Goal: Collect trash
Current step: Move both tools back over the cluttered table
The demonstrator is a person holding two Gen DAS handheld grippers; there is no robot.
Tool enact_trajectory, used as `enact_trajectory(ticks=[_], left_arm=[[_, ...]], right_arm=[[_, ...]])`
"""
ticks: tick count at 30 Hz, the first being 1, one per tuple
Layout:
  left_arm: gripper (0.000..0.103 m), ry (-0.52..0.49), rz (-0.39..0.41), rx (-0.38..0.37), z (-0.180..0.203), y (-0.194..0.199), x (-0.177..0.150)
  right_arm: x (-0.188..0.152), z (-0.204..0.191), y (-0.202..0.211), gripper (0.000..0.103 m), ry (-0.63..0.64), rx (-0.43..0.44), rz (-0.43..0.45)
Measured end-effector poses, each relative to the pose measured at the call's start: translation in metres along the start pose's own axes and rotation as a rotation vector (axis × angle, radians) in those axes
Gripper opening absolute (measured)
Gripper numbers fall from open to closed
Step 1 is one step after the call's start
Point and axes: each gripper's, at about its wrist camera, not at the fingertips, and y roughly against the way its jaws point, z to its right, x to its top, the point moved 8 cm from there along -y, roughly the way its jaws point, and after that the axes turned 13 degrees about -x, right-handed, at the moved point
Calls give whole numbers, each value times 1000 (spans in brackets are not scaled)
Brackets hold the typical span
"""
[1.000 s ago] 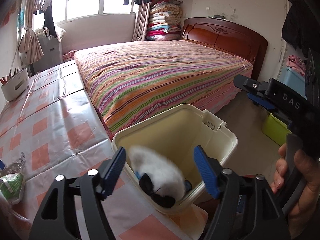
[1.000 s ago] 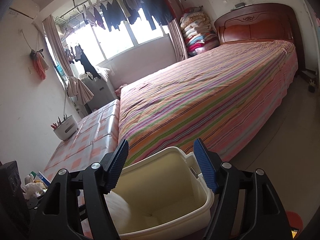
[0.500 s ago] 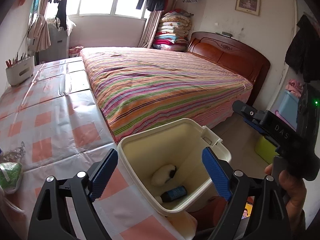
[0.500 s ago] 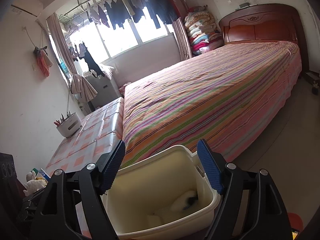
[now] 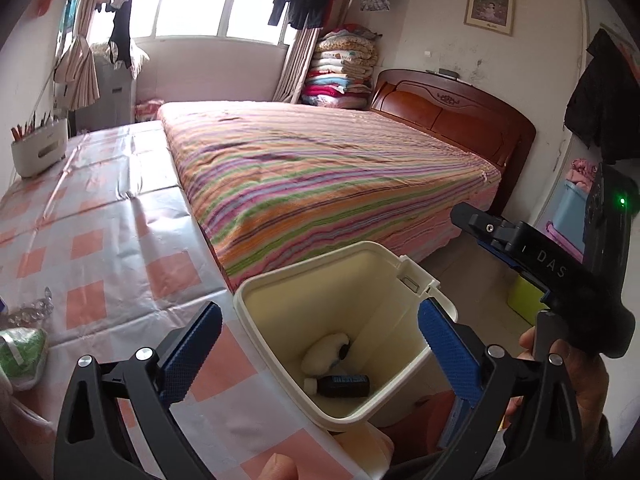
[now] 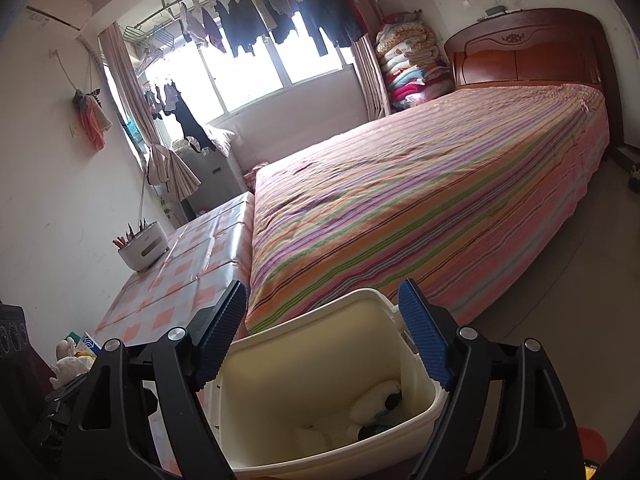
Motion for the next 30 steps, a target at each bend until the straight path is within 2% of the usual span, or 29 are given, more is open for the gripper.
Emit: enact_trajectory(ticks=[4,7,21,27,30], left_arm=[[96,-36,9,24,-4,5,2],[96,-21,21,36,-13,12,6],[96,56,144,63,-50,61,33],[96,37,233,91,-56,86,43],[96,33,236,115,-62,93,44]], right_arm=[[0,-3,0,77,5,8,1],[-1,-6,-1,77,5,11,0],[-1,-21,-1,77,24,38,3],[-2,-38,-2,77,40,68,-2],[-4,-51,-4,77,54,96,-11]])
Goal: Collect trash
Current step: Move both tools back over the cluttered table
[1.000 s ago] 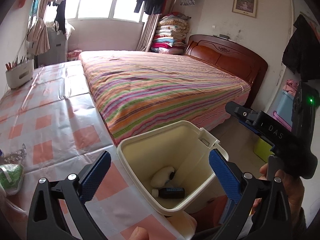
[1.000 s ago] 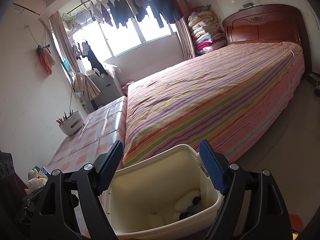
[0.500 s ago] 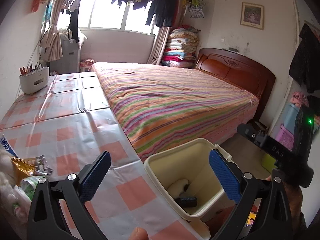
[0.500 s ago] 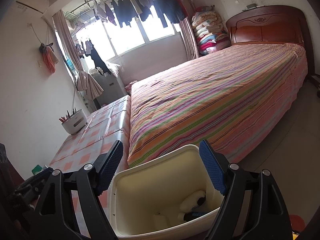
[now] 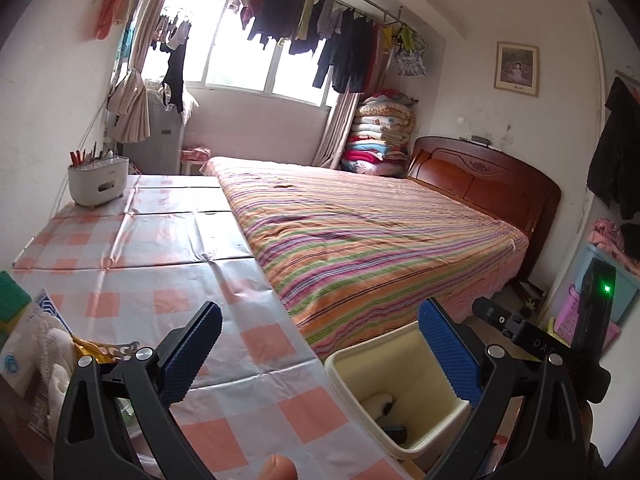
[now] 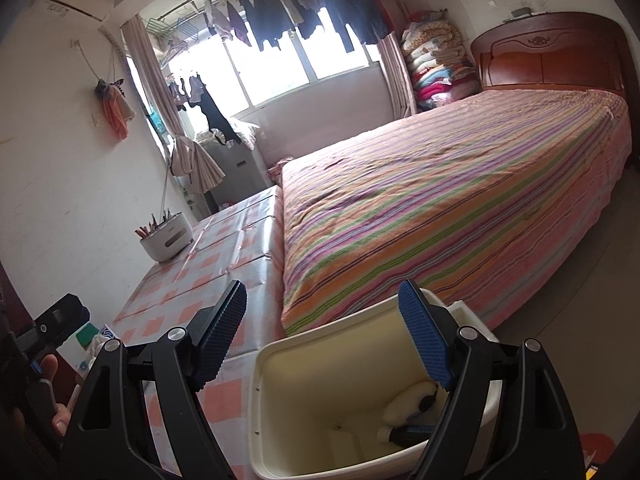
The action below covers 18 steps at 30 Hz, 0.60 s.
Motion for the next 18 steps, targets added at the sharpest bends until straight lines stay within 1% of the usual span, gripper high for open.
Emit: enact_trajectory(ticks=[3,5,8,11,16,18], left_arm=[[96,17,-3,32,-10,6,1],[96,35,5,72,-19,14,0],[96,36,27,126,-36,28,2],[96,39,23,184,-56,41,1],[96,125,30,220,-94,64,-5],[96,153,33,245,-111,76,-7]], right_arm=[[-3,-16,-3,78,18,29,-10],[-5,-29,-4,80,34,47,-15],[-10,-49,-6,81,55,86,-27],[-18,-76,-9,81,88,125,-44],[-36,-127,-12,81,158,207,-79],[-43,-146,-14,81,184,237,-94]])
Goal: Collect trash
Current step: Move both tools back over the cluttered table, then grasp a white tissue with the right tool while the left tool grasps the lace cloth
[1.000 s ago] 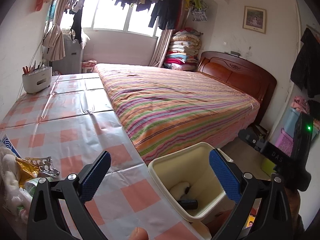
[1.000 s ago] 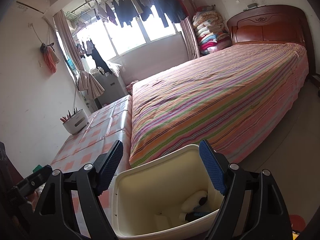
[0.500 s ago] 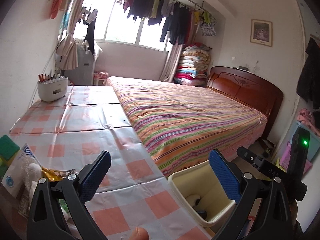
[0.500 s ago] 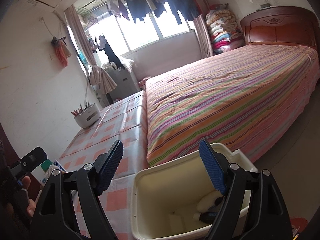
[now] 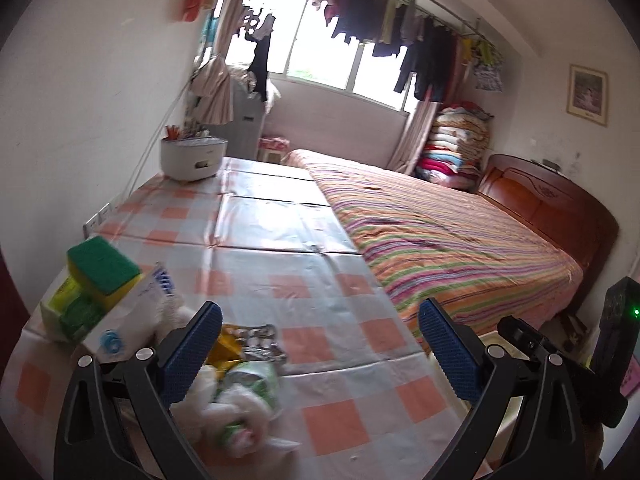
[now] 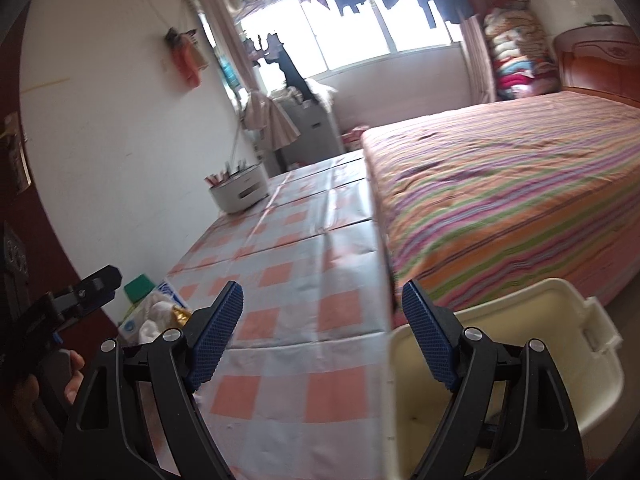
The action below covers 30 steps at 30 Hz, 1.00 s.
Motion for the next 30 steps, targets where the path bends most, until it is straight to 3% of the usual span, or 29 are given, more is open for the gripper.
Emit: enact_trajectory(ticks=[15,23,30], left_arm=[[96,162,60,204,-134,71,7],[96,232,64,248,-165,85,1],[96,250,64,243,-167,86,0]], right_arm=[[-37,-128,-28,81,175,220,-99],[-48,-196,-28,78,296,329,-117],[-75,-237,-44,61,460,356,-225]])
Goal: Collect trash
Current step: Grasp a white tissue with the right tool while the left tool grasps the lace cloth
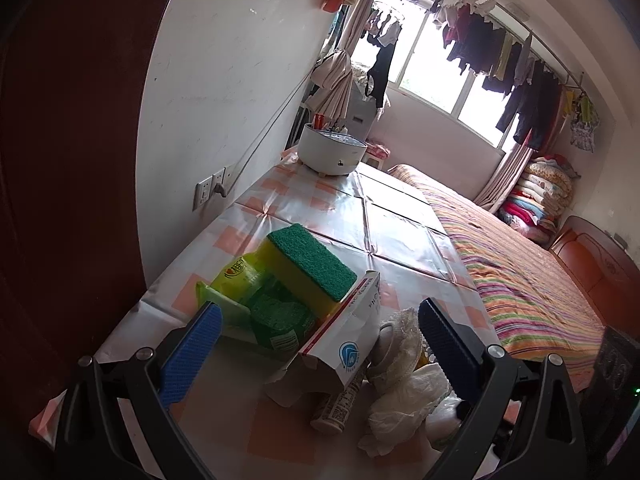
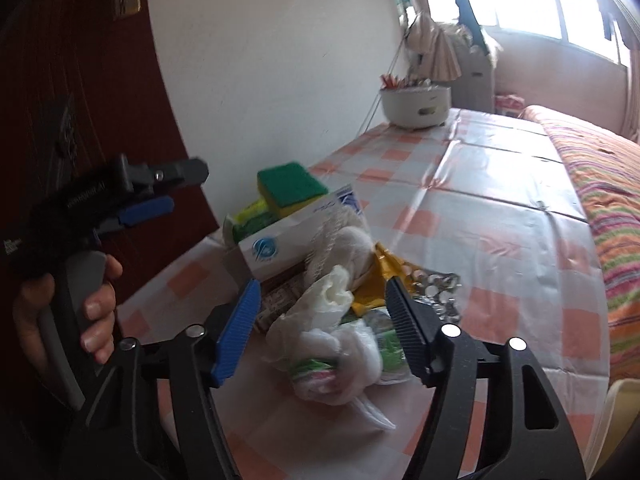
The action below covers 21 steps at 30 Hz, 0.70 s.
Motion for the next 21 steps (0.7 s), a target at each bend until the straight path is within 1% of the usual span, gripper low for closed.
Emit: enact_trajectory(ticks=[1,5,8,10,11,13,14,16,21], left_arm=[[96,-1,-1,0,0,0,0],[96,-5,-6,0,0,0,-1],[96,-4,-6,3,-1,1,-1],[96,1,-5,7,-3,2,-1],[96,5,-6,10,-5,1,-1],[96,12,-16,14,-7,0,-3],[96,15,-20,14,-8,-1,-3],[96,14,-27,13,-7,-3,-4],[96,-4,-34,-6,1,-2,-6]], right_arm=[[-2,-3,-4,59,16,-2,-18],[-10,-10,-17,57,50,-10,-82],[-12,-11,-26,55,67,-22,-113],[-11,-11,-29,38,73,-20,-125],[-11,-11,-30,34,73,-15,-129],[-12,-11,-32,15,80,-11,-139],[-13,-11,-33,10,79,-8,-142],[-11,-7,-28,8,52,2,-126],[6,15,6,7,-39,12,-11]])
